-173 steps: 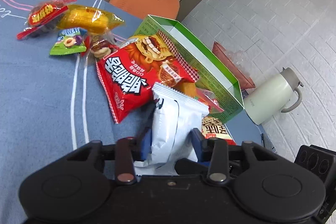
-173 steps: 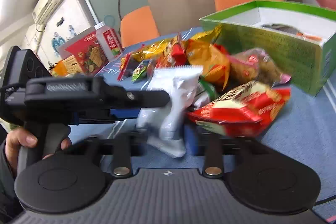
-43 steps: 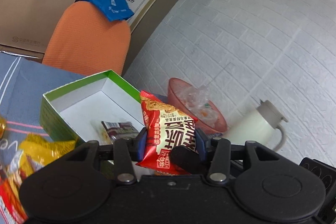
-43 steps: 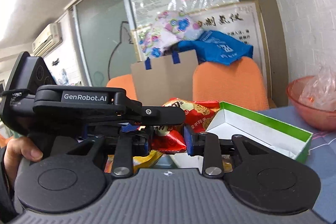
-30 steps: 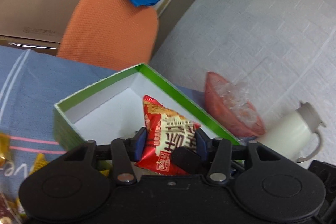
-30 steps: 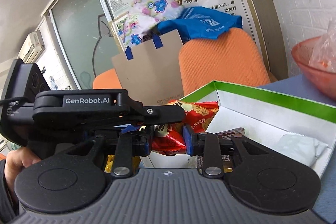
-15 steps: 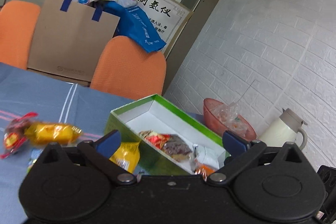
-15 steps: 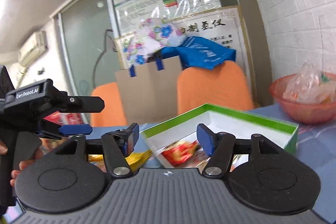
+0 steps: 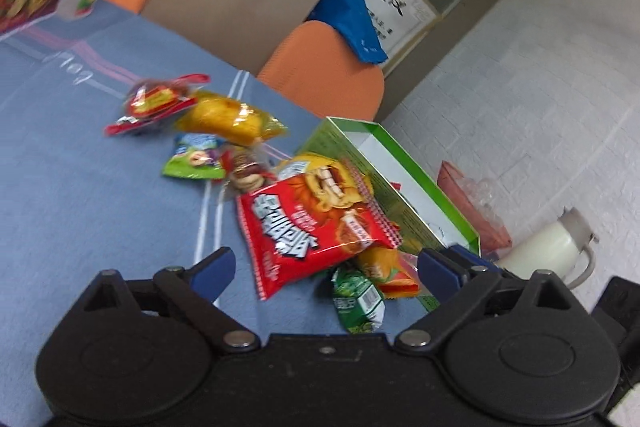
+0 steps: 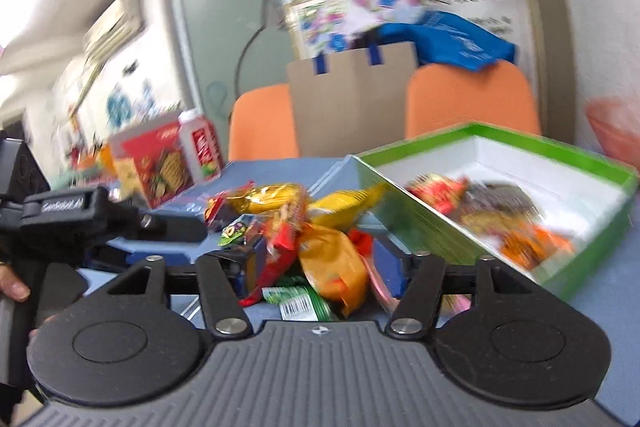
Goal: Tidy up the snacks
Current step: 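Grasp the large red chip bag with the left gripper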
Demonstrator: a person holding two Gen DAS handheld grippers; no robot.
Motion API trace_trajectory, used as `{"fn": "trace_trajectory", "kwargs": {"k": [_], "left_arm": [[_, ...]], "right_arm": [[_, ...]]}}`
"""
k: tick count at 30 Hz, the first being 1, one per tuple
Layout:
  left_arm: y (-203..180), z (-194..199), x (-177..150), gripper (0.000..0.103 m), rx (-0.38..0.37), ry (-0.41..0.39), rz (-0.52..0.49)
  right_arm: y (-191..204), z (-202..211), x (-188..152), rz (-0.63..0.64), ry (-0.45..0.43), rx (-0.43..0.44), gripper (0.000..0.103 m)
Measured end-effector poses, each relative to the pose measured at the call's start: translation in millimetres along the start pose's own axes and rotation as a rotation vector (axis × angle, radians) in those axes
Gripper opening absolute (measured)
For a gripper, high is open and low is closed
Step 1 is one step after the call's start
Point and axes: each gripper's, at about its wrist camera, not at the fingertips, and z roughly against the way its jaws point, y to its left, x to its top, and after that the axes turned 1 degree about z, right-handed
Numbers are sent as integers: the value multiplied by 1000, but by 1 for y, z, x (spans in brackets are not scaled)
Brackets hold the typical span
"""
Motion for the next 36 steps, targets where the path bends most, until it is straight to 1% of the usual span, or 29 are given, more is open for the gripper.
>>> {"fn": "trace_trajectory", "kwargs": {"k": [3,6,7,8,9,10,11,12,14,16,19,21,23,25,27,28,29,30,31,32,34,36], "left_arm": [[16,15,0,103,-23,-27,55],[20,21,2,103,-14,-37,54],[22,22,1,103,-17,-35,55],[23,23,1,103,-18,-32,61],[26,24,-1,103,-20,-29,63],[27,24,-1,103,-24,-24,63],[28,21,-1,103,-23,-17,62],[29,20,-1,103,-21,-10,63],[32,15,-3,103,-19,9,71],[34,11,-6,103,-12,17,66],[34,4,-8,103,-15,58,57],[32,2,-8,103,-1,70,26],[31,5,-5,103,24,63,4],[32,10,0,103,39,48,0],[32,13,7,103,62,37,-12],[32,13,9,103,67,39,-23],[32,11,12,99,70,46,-36],[32,7,14,89,76,57,-44],[33,3,16,84,80,75,-49],[35,-1,16,76,78,91,-51],[38,-8,14,74,71,120,-46],[40,-11,11,70,62,120,-45]], "right_arm": [[14,-27,12,101,27,-1,84],[31,-59,16,225,62,-53,82],[35,-69,15,250,77,-74,79],[37,-76,13,269,94,-87,66],[40,-80,11,282,117,-86,53],[44,-79,8,293,121,-69,37],[49,-75,5,313,123,-58,28],[54,-70,1,331,131,-48,21],[57,-60,-6,302,164,-11,4],[56,-47,-18,249,191,25,1],[49,-30,-37,166,209,37,1],[40,-23,-45,70,211,57,6],[28,-18,-48,-59,200,125,33],[23,-21,-47,-138,194,164,48],[24,-26,-42,-147,181,164,49],[25,-32,-39,-154,182,146,52],[26,-38,-37,-163,192,120,57],[26,-44,-35,-173,199,103,58],[25,-50,-33,-190,206,106,58],[26,-55,-31,-207,217,116,59],[30,-63,-29,-205,228,130,64],[32,-69,-29,-194,230,120,67]]}}
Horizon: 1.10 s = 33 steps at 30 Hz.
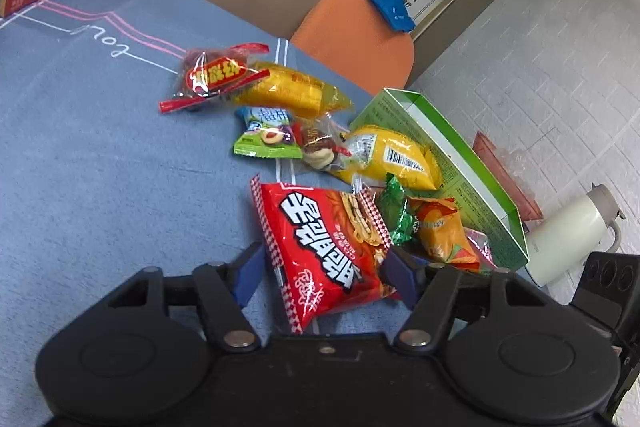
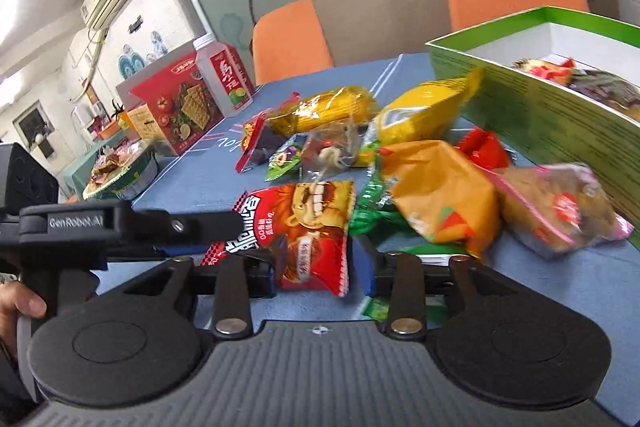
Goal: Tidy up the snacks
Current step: 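Grasp the large red chip bag with the left gripper, then carry the red chip bag into the green box and release it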
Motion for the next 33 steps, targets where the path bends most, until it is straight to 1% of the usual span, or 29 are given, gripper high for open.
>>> {"fn": "trace_trajectory", "kwargs": {"k": [1,2,3,5,6,7,10,13,14,19,21,23,24,26,28,29,30,32,33], "left_arm": [[1,-1,-1,70,3,-1,4],[1,-2,-2,65,12,-2,11],[2,-3,-2,60,15,2,12],[1,-1,-4,58,20,1,13],[1,0,-4,58,20,3,16],[2,2,-5,58,20,4,23],[7,5,-5,57,6,4,52],[11,6,-4,63,5,-7,66],[12,7,-4,67,0,-10,72],[15,12,-6,68,5,-33,90],[20,19,-6,68,14,-36,99],[26,27,-4,68,36,-47,104],[29,31,-3,71,38,-49,115],[34,34,-1,77,30,-48,139],[33,35,0,80,28,-45,131],[32,34,1,86,27,-41,124],[30,32,2,89,27,-38,120],[27,25,4,89,22,-29,108],[25,22,4,86,16,-24,101]], "right_arm": [[1,-2,0,9,-5,-9,67],[4,-3,0,23,-4,-15,71],[5,-3,0,31,-4,-7,71],[8,-4,1,47,4,-3,75],[7,-4,2,63,8,-6,78],[6,-5,3,67,13,-15,78],[3,-7,7,43,26,-27,89],[7,-11,7,57,32,-17,96],[8,-11,6,60,34,-12,96],[9,-14,6,73,24,8,95],[11,-12,6,71,36,17,94],[13,-7,3,59,60,65,92],[15,-5,2,48,60,72,92],[19,-6,0,55,60,63,92],[18,-11,1,40,43,17,89],[17,-13,3,24,41,6,90],[16,-15,5,18,46,5,90],[18,-17,7,38,52,9,89],[19,-19,7,53,49,16,89]]}}
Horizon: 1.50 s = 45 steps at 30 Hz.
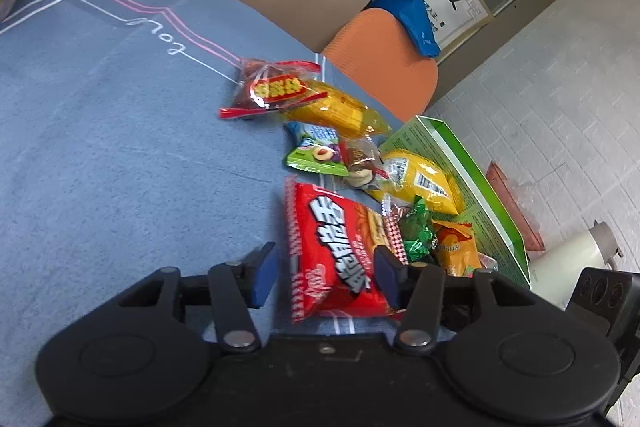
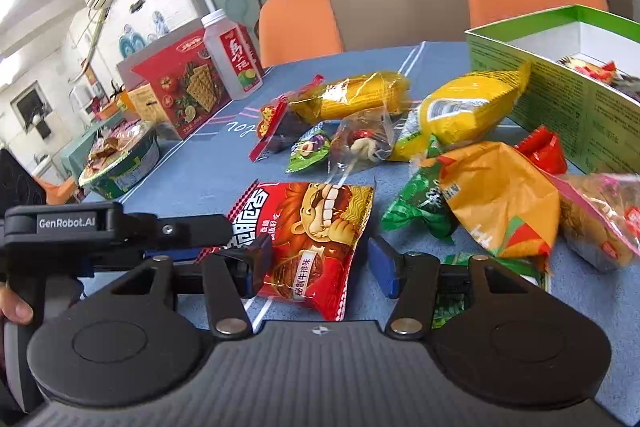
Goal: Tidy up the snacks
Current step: 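Carry the red chip bag into the green box and release it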
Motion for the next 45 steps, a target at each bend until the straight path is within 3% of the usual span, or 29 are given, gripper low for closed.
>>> {"fn": "trace_trajectory", "kwargs": {"k": [3,4,5,10,15,19,25,31,40,42,43,45], "left_arm": [[-6,-5,-1,79,17,-4,-19],[-8,-4,-2,75,19,-9,-16],[-13,-1,-4,75,15,-17,-24],[-42,10,-1,75,-9,-65,-79],[-89,9,15,74,-88,-113,-161],[-132,-17,28,74,-156,-109,-232],[-188,-79,37,74,-249,-61,-291],[-227,-137,35,74,-291,4,-343],[-238,-196,27,77,-257,84,-376],[-235,-204,26,103,-222,92,-375],[-232,-207,26,103,-186,96,-371],[-227,-204,25,103,-115,71,-352]], "right_arm": [[-5,-2,1,-2,3,47,81],[-10,-1,2,-46,19,97,60],[-12,2,1,-86,23,118,55],[-3,32,1,-43,-97,85,51],[-6,73,19,0,-245,36,51],[-26,100,33,-5,-337,-31,51],[-79,130,44,-67,-409,-141,51],[-131,145,44,-142,-442,-220,51],[-181,138,25,-249,-427,-246,50],[-185,132,21,-253,-415,-242,50],[-187,127,20,-251,-393,-243,53],[-187,116,19,-216,-335,-309,70]]}}
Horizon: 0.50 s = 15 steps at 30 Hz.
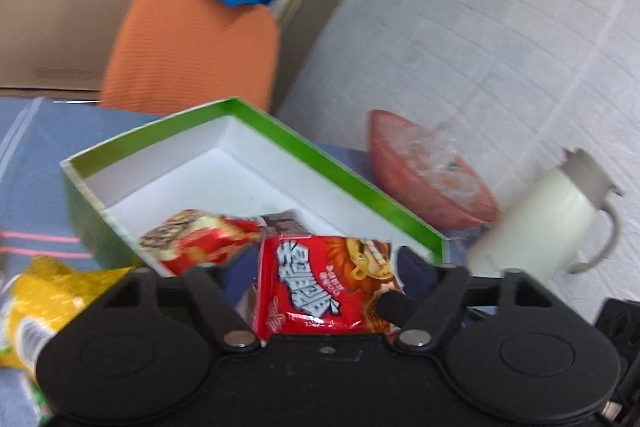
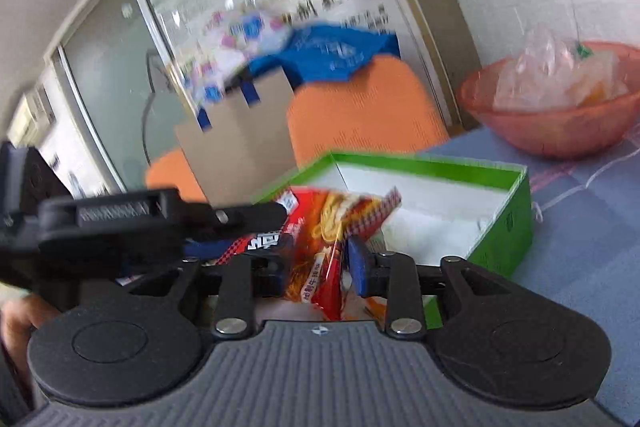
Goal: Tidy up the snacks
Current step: 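Carry the red chip bag into the green box and release it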
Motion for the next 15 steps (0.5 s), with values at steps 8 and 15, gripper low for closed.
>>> {"fn": "trace_trajectory", "kwargs": {"k": [8,15], "left_arm": [[1,82,-1,103,-37,-102,2],[16,152,-34,103,40,-153,13]], "right_arm": [[22,47,8,79,-137,-18,101],[57,83,-7,132,-192,61,103]]}}
